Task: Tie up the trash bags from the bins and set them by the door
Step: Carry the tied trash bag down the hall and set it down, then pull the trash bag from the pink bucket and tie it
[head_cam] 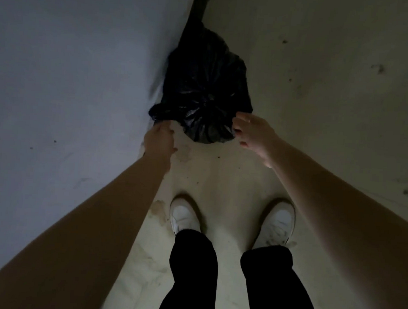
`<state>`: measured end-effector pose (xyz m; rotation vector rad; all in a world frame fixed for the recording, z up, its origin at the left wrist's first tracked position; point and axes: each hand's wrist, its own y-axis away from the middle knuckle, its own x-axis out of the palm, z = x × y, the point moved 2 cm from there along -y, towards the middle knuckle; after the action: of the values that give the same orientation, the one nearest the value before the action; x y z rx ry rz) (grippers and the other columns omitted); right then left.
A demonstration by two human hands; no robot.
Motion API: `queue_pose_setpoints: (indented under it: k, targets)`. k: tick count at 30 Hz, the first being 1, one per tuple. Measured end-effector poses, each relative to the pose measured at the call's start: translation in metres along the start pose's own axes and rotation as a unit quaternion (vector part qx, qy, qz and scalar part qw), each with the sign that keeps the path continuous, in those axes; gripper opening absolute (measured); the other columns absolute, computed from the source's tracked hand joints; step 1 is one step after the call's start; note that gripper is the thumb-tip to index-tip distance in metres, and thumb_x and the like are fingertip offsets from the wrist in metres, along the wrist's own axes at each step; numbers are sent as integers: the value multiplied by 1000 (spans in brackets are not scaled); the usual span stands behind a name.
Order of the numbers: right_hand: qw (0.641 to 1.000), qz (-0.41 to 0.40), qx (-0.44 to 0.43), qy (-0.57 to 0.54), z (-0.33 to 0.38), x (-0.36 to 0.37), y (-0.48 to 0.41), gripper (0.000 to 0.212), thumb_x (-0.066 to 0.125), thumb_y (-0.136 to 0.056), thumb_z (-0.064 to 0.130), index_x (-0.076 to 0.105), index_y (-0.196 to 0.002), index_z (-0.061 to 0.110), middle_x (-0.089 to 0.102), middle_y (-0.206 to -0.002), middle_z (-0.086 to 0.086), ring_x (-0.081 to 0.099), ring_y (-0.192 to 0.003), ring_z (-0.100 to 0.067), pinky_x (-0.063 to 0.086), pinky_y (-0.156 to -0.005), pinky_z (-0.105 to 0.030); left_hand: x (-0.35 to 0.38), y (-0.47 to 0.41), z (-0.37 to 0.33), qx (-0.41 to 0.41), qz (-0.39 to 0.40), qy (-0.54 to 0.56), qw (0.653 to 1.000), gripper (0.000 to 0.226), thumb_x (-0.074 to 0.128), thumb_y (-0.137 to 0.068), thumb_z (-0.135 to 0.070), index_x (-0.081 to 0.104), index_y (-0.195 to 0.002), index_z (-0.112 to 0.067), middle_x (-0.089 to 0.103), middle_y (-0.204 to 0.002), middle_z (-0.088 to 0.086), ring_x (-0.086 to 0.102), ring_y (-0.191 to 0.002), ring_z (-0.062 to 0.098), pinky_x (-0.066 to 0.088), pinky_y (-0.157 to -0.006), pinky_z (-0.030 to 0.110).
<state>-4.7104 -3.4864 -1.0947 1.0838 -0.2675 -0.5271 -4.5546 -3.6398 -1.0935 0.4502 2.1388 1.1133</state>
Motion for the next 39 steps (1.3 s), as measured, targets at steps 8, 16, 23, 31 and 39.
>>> queue_pose_setpoints:
  k: [8,16,23,31,39]
  targets:
    - [937,-158,-165,265,56,-36,93,63,37,-106,44,21,-159,16,23,-163,-16,26,-149,-31,26,-116,-38,-30,96,-65,376,-41,-360,853,45,34,-108,-34,53,-140,-11,48,-148,15,45,-134,32,35,-112,46]
    - [762,-409,-322,385,243,-182,331,70,29,-104,56,11,-161,20,-3,-167,-18,3,-154,-38,9,-124,-52,-56,328,-312,667,-129,-398,617,58,29,-105,-42,33,-154,-10,22,-162,21,25,-148,40,26,-116,61]
    - [607,-604,-418,304,382,-292,672,72,37,-103,56,21,-159,14,8,-165,-23,11,-152,-41,12,-122,-53,-113,662,-508,812,-218,-287,458,57,35,-107,-43,32,-154,-11,26,-161,23,28,-147,41,25,-115,60]
    - [411,-772,-406,266,348,-316,973,68,40,-103,54,31,-156,12,19,-163,-25,20,-151,-41,16,-122,-54,-137,931,-514,918,-129,-113,359,59,39,-106,-41,29,-156,-11,15,-163,26,17,-150,42,19,-117,63]
    - [380,-874,-125,276,117,-245,1100,72,31,-101,61,21,-159,21,11,-166,-18,14,-153,-37,11,-124,-53,-89,1032,-370,977,29,-111,179,65,34,-102,-48,24,-158,-15,5,-164,25,9,-151,45,12,-118,65]
